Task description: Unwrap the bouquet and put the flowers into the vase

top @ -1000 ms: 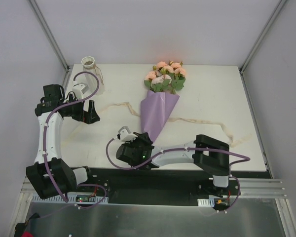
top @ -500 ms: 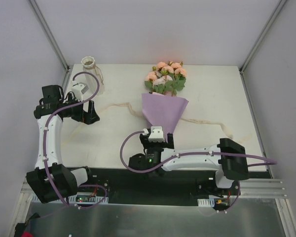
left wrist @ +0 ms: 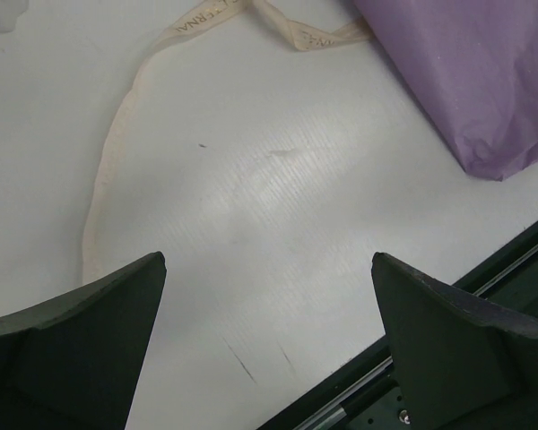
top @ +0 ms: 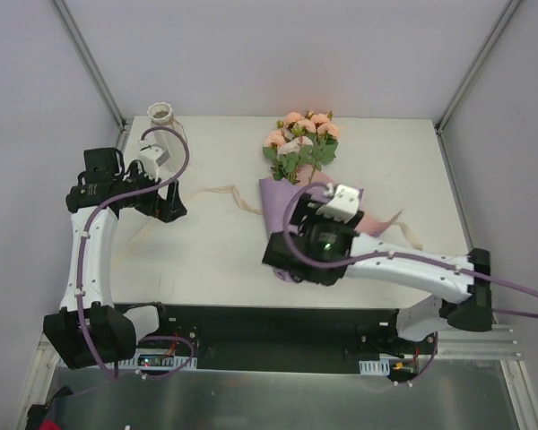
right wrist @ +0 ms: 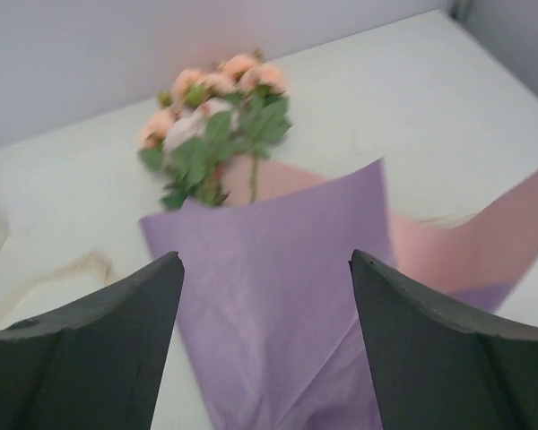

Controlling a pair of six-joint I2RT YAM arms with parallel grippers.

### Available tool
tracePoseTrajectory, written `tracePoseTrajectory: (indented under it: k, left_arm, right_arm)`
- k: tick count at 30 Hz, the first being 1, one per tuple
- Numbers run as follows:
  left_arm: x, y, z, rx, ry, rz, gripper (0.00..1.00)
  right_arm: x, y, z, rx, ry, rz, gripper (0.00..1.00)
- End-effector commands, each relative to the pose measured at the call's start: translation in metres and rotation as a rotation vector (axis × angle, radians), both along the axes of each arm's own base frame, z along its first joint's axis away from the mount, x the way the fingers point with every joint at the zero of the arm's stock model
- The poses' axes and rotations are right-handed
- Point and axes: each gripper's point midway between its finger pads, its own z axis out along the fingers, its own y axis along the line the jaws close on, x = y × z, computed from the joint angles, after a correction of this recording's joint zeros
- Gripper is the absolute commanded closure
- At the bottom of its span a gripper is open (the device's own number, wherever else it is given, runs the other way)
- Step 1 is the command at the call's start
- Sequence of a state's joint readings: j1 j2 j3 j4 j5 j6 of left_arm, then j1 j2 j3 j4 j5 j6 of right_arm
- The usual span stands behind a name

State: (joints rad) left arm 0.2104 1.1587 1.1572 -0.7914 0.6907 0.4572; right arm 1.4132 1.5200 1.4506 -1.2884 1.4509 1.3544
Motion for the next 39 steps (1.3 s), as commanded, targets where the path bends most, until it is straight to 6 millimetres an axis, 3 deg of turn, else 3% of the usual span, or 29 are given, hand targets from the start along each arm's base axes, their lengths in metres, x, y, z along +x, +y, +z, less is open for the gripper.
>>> tracePoseTrajectory:
  k: [1, 2, 3, 4, 5, 7, 12, 16, 19, 22, 23, 24, 26, 28, 29, 30, 33, 34, 36, 37, 39]
  left_arm:
    - [0.0, -0.008, 0.022, 0.034, -0.057, -0.013, 0.01]
    - [0.0, -0.01, 0.022, 0.037, -0.058, -0.016, 0.01]
    - [0.0, -0.015, 0.02, 0.04, -0.052, -0.032, 0.01]
    - [0.0, -0.015, 0.019, 0.047, -0.046, -0.03, 0.01]
    - [0.001, -0.016, 0.019, 0.047, -0.044, -0.033, 0.01]
    - [0.001, -0.019, 0.019, 0.044, -0.041, -0.038, 0.01]
    - [-0.003, -0.022, 0.018, 0.053, -0.046, -0.062, 0.01]
    - [-0.004, -0.025, 0.015, 0.054, -0.032, -0.073, 0.01]
    - [-0.003, -0.025, 0.017, 0.056, -0.038, -0.067, 0.01]
    - [-0.005, -0.024, 0.022, 0.064, -0.059, -0.064, 0.01]
    - [-0.006, -0.023, 0.023, 0.068, -0.066, -0.062, 0.01]
    - [-0.006, -0.023, 0.025, 0.07, -0.072, -0.062, 0.01]
    - [-0.007, -0.023, 0.031, 0.068, -0.087, -0.057, 0.01]
    - [-0.006, -0.022, 0.036, 0.072, -0.097, -0.042, 0.01]
    - [-0.004, -0.02, 0.044, 0.069, -0.11, -0.02, 0.01]
    - [-0.002, -0.019, 0.047, 0.07, -0.112, -0.001, 0.01]
    - [0.007, -0.007, 0.064, 0.09, -0.135, 0.099, 0.01]
    - [0.01, -0.002, 0.07, 0.094, -0.151, 0.126, 0.01]
    - [0.016, 0.009, 0.081, 0.121, -0.176, 0.202, 0.01]
    - [0.018, 0.014, 0.086, 0.132, -0.189, 0.232, 0.01]
    - [0.023, 0.033, 0.097, 0.175, -0.206, 0.335, 0.01]
  right_arm:
    - [0.027, -0.094, 0.038, -0.127, 0.063, -0.149, 0.21]
    - [0.025, -0.095, -0.01, -0.345, 0.256, -0.029, 0.21]
    - [0.034, -0.08, -0.029, -0.21, 0.311, 0.066, 0.21]
    - [0.061, -0.088, -0.022, 0.077, 0.261, 0.058, 0.22]
    - [0.057, -0.071, -0.061, 0.171, 0.397, 0.202, 0.24]
    - [0.074, -0.093, -0.075, 0.227, 0.447, 0.128, 0.23]
    - [0.087, -0.089, -0.095, 0.187, 0.55, 0.203, 0.21]
    - [0.106, -0.099, -0.114, 0.214, 0.572, 0.196, 0.26]
    - [0.112, -0.1, -0.131, 0.209, 0.607, 0.206, 0.36]
    - [0.116, -0.092, -0.131, 0.216, 0.6, 0.243, 0.54]
    - [0.116, -0.086, -0.128, 0.228, 0.596, 0.274, 0.7]
    - [0.118, -0.081, -0.124, 0.241, 0.587, 0.293, 0.78]
    - [0.121, -0.063, -0.108, 0.232, 0.559, 0.347, 0.95]
    - [0.117, -0.035, -0.097, 0.19, 0.553, 0.417, 0.99]
    - [0.123, -0.021, -0.072, 0.19, 0.502, 0.448, 0.99]
    - [0.124, -0.007, -0.073, 0.173, 0.516, 0.473, 0.99]
    - [0.123, 0.05, -0.045, 0.173, 0.481, 0.596, 0.99]
    - [0.114, 0.075, -0.038, 0.168, 0.474, 0.655, 0.99]
    - [0.114, 0.112, -0.03, 0.173, 0.469, 0.725, 0.97]
    - [0.103, 0.134, -0.028, 0.174, 0.469, 0.779, 0.95]
    - [0.098, 0.162, -0.041, 0.168, 0.503, 0.829, 0.89]
